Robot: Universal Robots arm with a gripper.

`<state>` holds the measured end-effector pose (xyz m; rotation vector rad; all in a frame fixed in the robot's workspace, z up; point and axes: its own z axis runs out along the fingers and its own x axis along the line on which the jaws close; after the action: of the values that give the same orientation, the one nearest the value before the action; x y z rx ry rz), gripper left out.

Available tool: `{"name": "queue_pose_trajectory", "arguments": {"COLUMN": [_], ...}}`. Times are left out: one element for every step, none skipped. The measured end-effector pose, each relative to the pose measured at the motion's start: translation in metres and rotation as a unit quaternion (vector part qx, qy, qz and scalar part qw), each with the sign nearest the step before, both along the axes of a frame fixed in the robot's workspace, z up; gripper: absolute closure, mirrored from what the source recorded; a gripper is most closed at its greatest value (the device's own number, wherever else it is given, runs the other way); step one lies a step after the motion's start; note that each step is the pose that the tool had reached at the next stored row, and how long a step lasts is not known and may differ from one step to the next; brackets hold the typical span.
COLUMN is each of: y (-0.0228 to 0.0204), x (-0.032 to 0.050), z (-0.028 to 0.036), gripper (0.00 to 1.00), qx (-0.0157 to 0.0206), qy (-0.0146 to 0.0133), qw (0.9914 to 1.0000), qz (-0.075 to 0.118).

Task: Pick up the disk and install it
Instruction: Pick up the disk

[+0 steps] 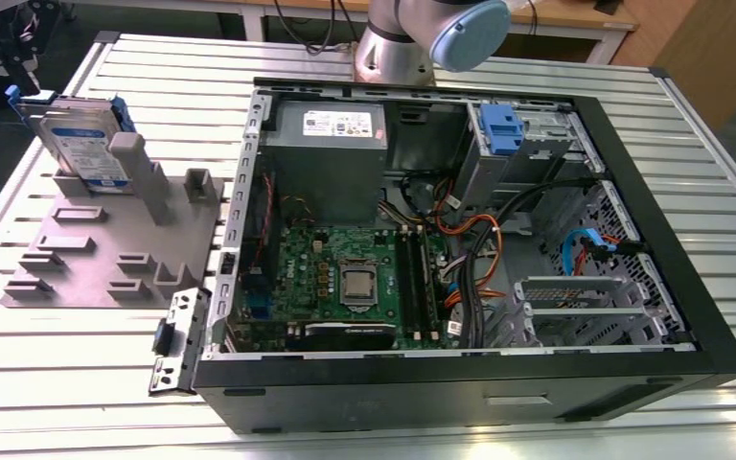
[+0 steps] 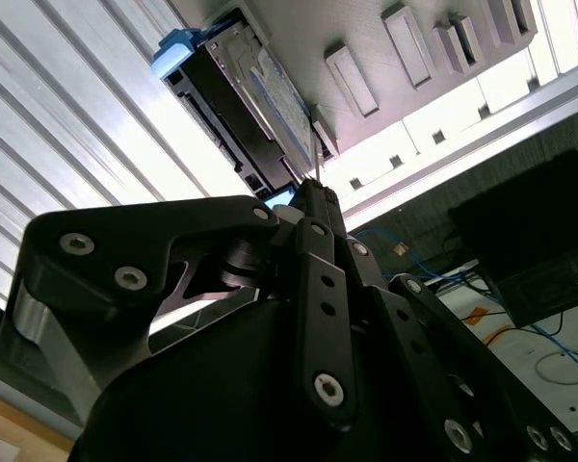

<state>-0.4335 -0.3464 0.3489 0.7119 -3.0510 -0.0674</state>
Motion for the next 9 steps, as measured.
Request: {"name": "queue_pose_trajectory", "arguments": {"y": [0.0000, 0.0000, 0.0000, 0.0000, 0.0000, 0.0000, 0.0000, 0.0000, 0.0001], "x": [0.0000, 0.0000, 0.0000, 0.0000, 0.0000, 0.0000, 0.0000, 0.0001, 0.0000], "z": [0.0000, 0.0000, -0.0001, 0.0000, 0.0000, 0.0000, 0.0000, 0.0000, 0.0000], "gripper": [0.89, 0.89, 0.89, 0.89, 0.89, 0.89, 0.89, 0.89, 0.89], "qx": [0.0000, 0.0000, 0.0000, 0.0000, 0.0000, 0.0000, 0.0000, 0.0000, 0.0000], "qy": [0.0000, 0.0000, -0.0001, 0.0000, 0.0000, 0.0000, 0.0000, 0.0000, 0.0000], "qw": [1.00000, 1.00000, 1.00000, 0.99999, 0.99997, 0.99993, 0.99986, 0.99978, 0.99967], "qz": [0.000, 0.001, 0.002, 0.005, 0.008, 0.012, 0.017, 0.021, 0.026]}}
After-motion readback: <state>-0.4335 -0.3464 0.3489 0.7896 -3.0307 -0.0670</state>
